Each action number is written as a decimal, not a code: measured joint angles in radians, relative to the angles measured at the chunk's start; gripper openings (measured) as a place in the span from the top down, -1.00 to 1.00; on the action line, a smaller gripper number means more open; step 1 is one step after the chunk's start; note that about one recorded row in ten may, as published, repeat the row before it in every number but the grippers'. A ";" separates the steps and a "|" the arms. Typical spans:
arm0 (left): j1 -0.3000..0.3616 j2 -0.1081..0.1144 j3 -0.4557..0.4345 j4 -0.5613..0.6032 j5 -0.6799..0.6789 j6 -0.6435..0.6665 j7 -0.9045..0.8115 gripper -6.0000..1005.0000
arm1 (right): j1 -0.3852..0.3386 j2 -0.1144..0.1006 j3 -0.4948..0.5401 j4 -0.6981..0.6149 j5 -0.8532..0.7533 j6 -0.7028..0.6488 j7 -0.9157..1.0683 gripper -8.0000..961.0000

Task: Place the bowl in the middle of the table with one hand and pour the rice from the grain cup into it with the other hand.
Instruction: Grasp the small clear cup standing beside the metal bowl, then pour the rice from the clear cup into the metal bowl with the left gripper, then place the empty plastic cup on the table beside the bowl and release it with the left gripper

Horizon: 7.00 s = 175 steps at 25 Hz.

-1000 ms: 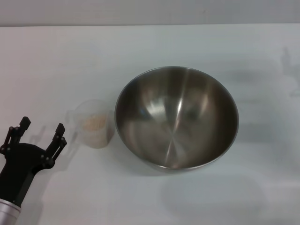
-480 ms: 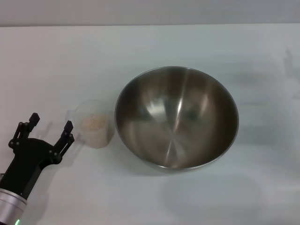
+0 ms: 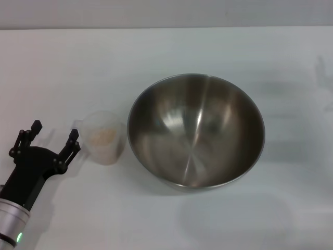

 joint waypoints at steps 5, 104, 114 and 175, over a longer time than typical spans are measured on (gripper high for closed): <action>-0.028 -0.002 -0.013 0.005 -0.002 -0.032 0.000 -0.40 | 0.004 0.000 0.000 0.000 0.000 0.000 -0.004 -0.03; -0.278 -0.003 -0.111 -0.037 0.496 0.120 1.917 0.87 | -0.026 0.012 0.010 0.000 0.010 -0.039 -0.075 -0.03; -0.271 -0.001 -0.112 -0.043 0.537 0.139 2.066 0.86 | -0.029 0.012 0.011 0.004 0.009 -0.036 -0.077 -0.04; -0.173 -0.002 -0.622 -0.069 0.526 -0.349 0.073 0.77 | -0.048 0.021 -0.017 -0.010 -0.002 -0.010 -0.077 -0.04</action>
